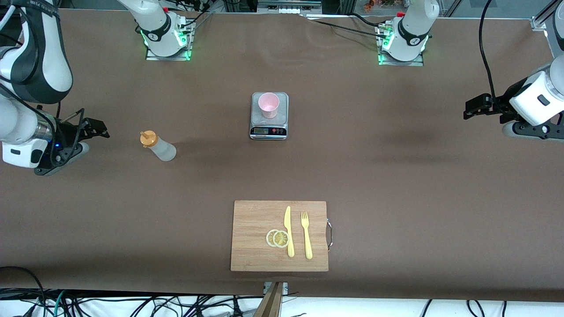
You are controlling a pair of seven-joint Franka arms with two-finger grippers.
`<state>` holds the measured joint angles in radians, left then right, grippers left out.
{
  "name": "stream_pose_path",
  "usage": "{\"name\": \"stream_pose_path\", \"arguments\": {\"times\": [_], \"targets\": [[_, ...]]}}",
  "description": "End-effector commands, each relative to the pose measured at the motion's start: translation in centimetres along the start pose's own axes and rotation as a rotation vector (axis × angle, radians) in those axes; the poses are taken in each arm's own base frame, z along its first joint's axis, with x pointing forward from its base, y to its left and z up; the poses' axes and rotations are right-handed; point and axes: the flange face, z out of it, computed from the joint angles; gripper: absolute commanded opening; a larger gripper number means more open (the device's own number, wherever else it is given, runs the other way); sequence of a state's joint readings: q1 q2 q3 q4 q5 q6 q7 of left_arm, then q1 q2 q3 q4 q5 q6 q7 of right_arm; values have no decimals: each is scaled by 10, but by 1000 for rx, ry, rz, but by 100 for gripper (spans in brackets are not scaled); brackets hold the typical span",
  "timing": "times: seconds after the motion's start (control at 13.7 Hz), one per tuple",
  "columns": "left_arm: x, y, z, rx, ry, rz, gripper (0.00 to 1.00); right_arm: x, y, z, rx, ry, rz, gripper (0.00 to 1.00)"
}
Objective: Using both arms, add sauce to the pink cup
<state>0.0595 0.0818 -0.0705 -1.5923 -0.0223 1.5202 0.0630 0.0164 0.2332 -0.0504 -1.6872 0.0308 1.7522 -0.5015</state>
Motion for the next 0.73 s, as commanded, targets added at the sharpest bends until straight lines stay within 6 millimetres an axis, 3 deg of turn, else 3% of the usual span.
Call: {"name": "stream_pose_path", "arguments": {"times": [0.0, 0.29, 0.51, 0.66], "targets": [[3, 1, -4, 22, -1, 23, 100, -8, -14, -16, -59, 16, 178, 100], [3, 0, -4, 22, 0, 22, 100, -19, -24, -44, -76, 65, 528, 100], [3, -5, -4, 14, 1, 14, 100, -38, -23, -70, -75, 96, 597, 100], [3, 0, -5, 17, 4, 23, 100, -64, -17, -96, -65, 98, 621, 100]]}}
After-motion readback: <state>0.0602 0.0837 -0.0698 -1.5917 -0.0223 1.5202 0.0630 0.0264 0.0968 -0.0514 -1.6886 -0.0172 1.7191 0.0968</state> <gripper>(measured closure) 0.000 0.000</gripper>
